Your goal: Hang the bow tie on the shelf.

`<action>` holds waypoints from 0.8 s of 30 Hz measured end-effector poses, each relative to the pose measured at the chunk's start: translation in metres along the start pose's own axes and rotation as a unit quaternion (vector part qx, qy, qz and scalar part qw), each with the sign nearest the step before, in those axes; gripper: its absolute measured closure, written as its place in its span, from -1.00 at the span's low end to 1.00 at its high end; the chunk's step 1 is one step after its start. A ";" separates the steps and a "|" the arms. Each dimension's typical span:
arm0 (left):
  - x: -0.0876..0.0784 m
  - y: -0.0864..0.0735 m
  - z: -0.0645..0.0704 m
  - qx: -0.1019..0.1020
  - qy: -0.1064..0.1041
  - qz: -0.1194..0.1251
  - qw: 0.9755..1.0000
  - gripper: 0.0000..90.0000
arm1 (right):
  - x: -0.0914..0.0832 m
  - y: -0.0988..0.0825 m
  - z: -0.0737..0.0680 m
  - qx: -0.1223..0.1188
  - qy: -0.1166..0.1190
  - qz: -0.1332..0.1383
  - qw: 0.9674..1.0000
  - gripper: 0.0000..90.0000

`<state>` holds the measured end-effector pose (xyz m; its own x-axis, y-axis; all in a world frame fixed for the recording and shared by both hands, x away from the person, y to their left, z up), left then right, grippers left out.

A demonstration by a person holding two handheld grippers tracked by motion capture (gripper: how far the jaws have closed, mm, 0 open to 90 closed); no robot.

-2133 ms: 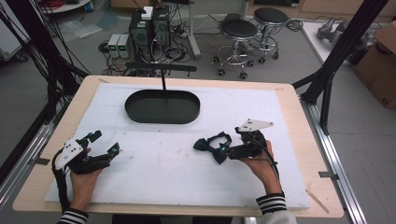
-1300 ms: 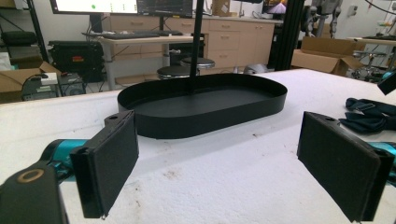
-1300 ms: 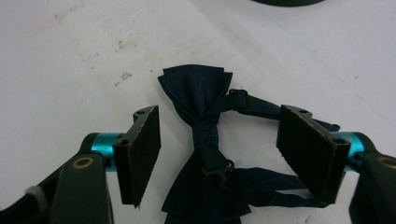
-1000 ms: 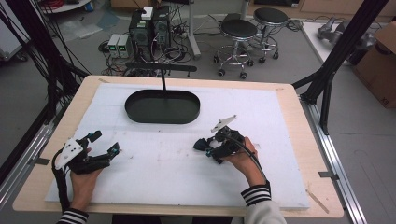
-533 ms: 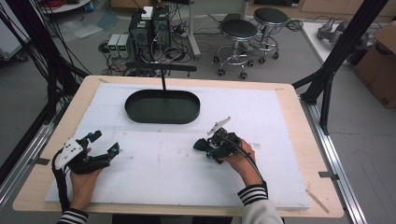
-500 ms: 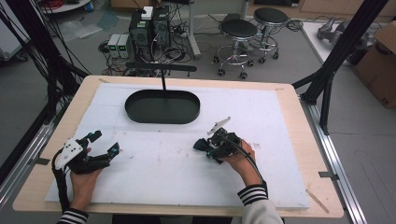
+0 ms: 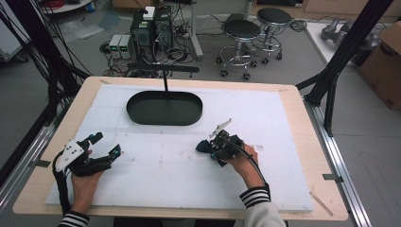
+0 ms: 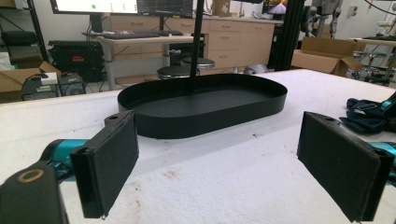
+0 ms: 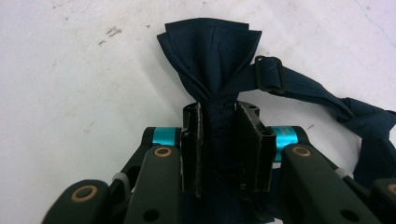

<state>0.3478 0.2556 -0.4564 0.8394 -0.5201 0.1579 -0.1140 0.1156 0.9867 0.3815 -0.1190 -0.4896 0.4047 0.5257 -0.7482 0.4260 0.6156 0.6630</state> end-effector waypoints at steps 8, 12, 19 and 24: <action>0.000 0.000 0.000 -0.002 0.002 0.002 1.000 -0.71 | 0.000 -0.001 0.000 0.006 0.001 0.000 1.000 0.59; 0.000 0.000 0.000 -0.002 0.001 0.002 1.000 -0.71 | 0.001 0.000 0.000 -0.003 0.003 -0.002 1.000 0.60; 0.000 0.000 0.000 -0.002 0.001 0.002 1.000 -0.71 | 0.000 0.001 -0.001 -0.014 -0.005 -0.007 1.000 0.70; 0.000 0.000 0.000 -0.002 0.001 0.002 1.000 -0.71 | -0.002 0.004 -0.002 -0.021 -0.011 0.006 1.000 0.70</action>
Point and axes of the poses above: each handheld gripper's, and its own axes: x roughly forward along the jaws, y roughly out of its top, z roughly to its right, the point moved 8 cm from there along x, roughly forward along the jaws, and after that the axes turned 12 degrees about z, right-handed, at the moved point
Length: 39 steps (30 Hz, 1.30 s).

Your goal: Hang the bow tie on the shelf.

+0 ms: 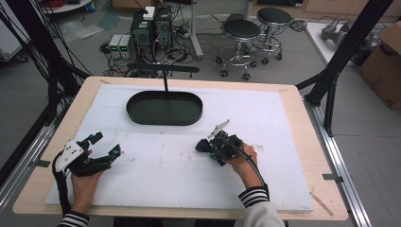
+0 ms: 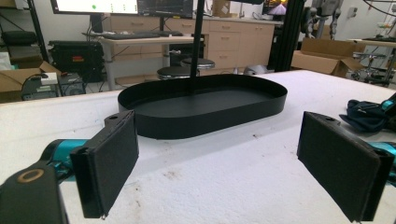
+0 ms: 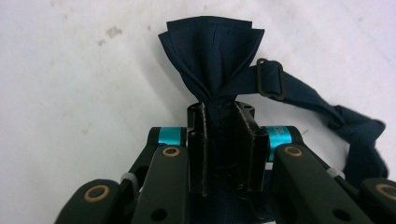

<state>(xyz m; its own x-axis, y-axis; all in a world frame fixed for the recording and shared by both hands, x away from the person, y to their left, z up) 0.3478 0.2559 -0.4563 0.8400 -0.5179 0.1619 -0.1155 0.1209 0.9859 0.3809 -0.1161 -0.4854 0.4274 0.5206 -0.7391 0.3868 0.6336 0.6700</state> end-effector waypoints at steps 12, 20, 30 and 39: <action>0.000 0.000 0.000 0.000 0.000 0.000 1.000 -0.71 | -0.017 0.019 0.007 0.015 -0.029 0.081 0.996 0.70; 0.000 0.000 0.000 0.000 0.000 0.000 1.000 -0.71 | -0.024 0.028 0.012 0.014 -0.060 0.120 0.991 0.70; 0.000 0.000 0.000 0.000 0.000 -0.001 1.000 -0.71 | -0.037 0.044 0.019 0.020 -0.096 0.186 0.978 0.70; 0.000 0.000 0.000 0.001 0.000 0.000 1.000 -0.71 | -0.044 0.056 0.020 0.023 -0.108 0.225 0.968 0.70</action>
Point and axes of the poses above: each handheld gripper's, and its own axes: x roughly forward along the jaws, y roughly out of its top, z roughly to its right, the point moved 8 cm from there along x, roughly forward along the jaws, and after that the axes turned 12 degrees about z, right-handed, at the moved point
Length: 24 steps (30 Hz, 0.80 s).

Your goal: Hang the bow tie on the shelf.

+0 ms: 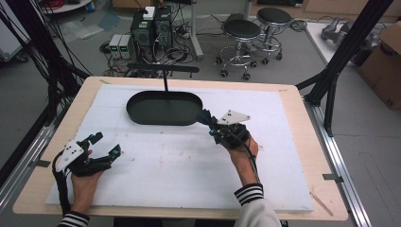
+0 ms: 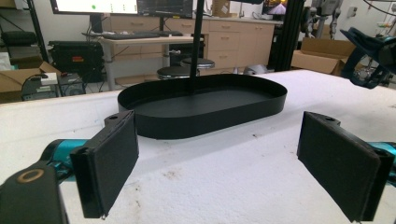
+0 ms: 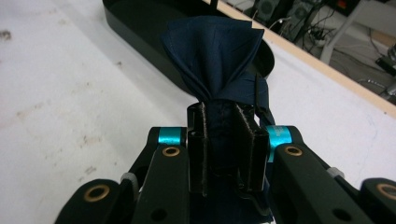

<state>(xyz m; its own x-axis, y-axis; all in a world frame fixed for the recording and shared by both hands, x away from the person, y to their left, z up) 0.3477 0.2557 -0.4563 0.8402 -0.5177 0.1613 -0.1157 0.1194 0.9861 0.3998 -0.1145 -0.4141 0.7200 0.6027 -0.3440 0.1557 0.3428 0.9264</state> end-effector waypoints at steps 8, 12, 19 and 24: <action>0.000 0.000 0.000 -0.001 -0.001 0.000 1.000 -0.71 | 0.007 0.014 0.000 0.001 -0.008 0.023 1.000 0.70; 0.000 0.000 0.000 0.000 -0.001 0.000 1.000 -0.71 | 0.010 0.026 0.001 0.000 -0.015 0.049 0.999 0.70; 0.000 0.000 0.000 0.000 -0.002 0.001 1.000 -0.71 | 0.022 0.044 0.004 0.012 -0.018 0.073 0.997 0.70; 0.000 0.000 0.000 -0.001 -0.003 0.002 1.000 -0.71 | 0.031 0.055 0.006 0.012 -0.016 0.083 0.996 0.70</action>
Point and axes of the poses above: each handheld gripper's, and its own axes: x roughly forward along the jaws, y roughly out of its top, z roughly to its right, the point moved 8 cm from there along x, roughly forward along the jaws, and after that the axes turned 12 degrees about z, right-handed, at the moved point
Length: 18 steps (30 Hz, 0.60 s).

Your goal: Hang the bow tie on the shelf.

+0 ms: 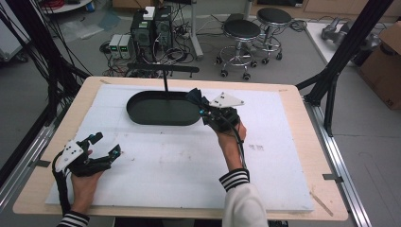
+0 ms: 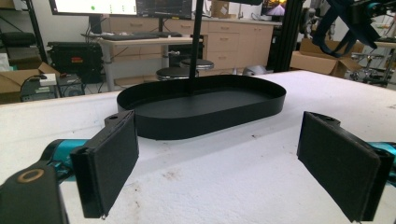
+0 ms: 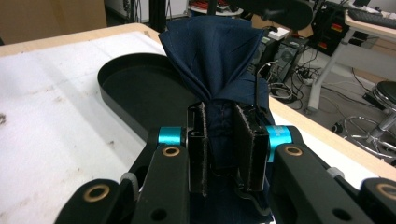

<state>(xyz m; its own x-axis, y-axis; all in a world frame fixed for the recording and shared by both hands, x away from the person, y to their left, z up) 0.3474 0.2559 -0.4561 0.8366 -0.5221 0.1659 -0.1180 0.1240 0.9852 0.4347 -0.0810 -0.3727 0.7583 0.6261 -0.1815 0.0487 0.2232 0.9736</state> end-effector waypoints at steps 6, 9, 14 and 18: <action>0.000 0.000 0.000 -0.001 0.000 0.001 1.000 -0.71 | 0.008 0.009 -0.001 0.003 -0.003 0.008 1.000 0.70; 0.000 0.000 0.000 -0.001 -0.001 0.001 1.000 -0.71 | 0.013 0.013 -0.001 0.002 -0.001 0.016 1.000 0.70; 0.000 0.000 0.000 0.000 -0.001 0.000 1.000 -0.71 | 0.018 0.018 0.000 0.005 -0.002 0.019 1.000 0.70; 0.000 0.000 0.000 -0.001 -0.001 0.000 1.000 -0.71 | 0.022 0.022 0.001 0.010 -0.003 0.025 1.000 0.70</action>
<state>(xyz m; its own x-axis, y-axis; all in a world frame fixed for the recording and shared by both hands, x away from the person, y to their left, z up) 0.3473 0.2561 -0.4561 0.8357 -0.5233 0.1666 -0.1178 0.1255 0.9851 0.4533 -0.0629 -0.3551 0.7640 0.6317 -0.1316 0.0233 0.1769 0.9840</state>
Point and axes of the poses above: each handheld gripper's, and its own axes: x roughly forward along the jaws, y roughly out of its top, z roughly to its right, the point moved 8 cm from there along x, roughly forward along the jaws, and after that the axes turned 12 degrees about z, right-handed, at the moved point
